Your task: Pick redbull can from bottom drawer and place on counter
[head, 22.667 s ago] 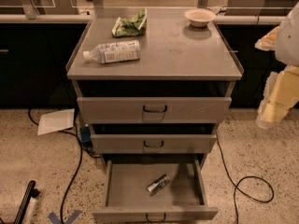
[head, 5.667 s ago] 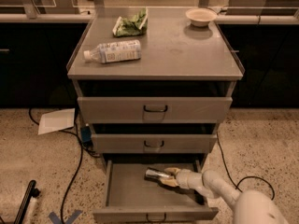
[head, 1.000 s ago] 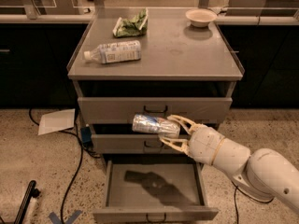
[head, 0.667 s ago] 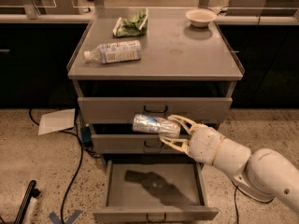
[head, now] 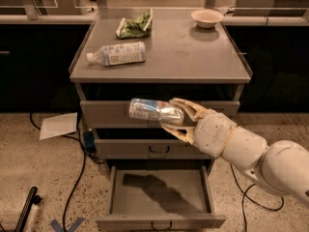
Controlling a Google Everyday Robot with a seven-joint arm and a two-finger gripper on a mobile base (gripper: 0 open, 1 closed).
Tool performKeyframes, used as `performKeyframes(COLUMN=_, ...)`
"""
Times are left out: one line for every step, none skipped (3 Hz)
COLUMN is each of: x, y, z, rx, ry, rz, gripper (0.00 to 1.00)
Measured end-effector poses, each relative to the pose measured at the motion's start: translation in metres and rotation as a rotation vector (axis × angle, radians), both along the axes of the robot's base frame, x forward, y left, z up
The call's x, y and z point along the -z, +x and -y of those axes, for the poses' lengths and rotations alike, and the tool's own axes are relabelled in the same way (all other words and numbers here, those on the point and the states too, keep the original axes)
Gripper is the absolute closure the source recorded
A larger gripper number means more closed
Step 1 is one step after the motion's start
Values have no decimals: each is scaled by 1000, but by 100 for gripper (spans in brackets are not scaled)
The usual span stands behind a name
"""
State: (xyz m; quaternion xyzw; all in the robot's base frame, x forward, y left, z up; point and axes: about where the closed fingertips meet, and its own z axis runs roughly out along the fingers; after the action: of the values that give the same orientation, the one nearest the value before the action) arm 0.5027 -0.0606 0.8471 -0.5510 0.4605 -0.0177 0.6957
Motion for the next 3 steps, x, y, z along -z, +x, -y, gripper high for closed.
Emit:
performKeyframes(x=-43, y=12, z=-8, rx=4, ry=-27, rz=101, gripper=100)
performKeyframes(x=-75, y=25, z=-6, rx=71, ry=-29, rz=196, gripper=100)
performKeyframes(x=-105, y=52, z=7, rx=201, ry=-4, rz=282, gripper=100)
